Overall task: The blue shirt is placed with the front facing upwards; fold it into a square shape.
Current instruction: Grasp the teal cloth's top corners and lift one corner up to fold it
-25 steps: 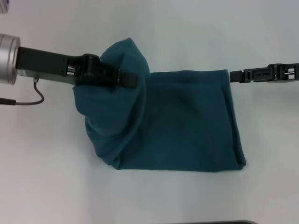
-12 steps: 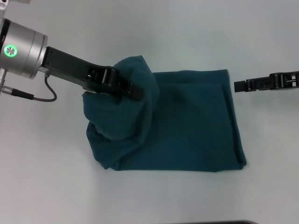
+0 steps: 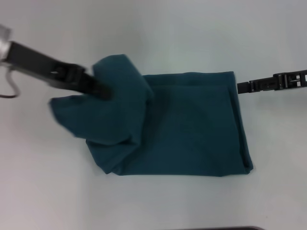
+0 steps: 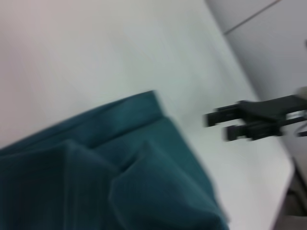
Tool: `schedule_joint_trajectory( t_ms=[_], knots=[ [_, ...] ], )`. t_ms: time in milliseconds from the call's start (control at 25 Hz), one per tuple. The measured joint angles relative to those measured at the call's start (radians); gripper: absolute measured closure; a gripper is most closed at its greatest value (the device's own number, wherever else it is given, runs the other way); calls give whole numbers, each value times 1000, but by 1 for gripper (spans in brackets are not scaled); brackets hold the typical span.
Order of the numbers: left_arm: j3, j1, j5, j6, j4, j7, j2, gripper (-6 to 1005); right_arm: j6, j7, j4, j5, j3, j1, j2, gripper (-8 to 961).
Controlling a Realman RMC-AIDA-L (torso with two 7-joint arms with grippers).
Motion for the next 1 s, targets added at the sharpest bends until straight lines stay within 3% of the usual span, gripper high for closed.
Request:
schedule_joint_trajectory(
  t_ms=[160,440,1000],
  knots=[
    [-9,30,93,12,-8,5,52,910,-7,16,0,0,-18,7,1,306],
    [-141,4,252,39,-18,95,90,910,19,55,0,0,-25,22,3,306],
    [-114,-96,447,92,-149,85,95,911,58,69,13,-1,-90,59,11,307]
  ],
)
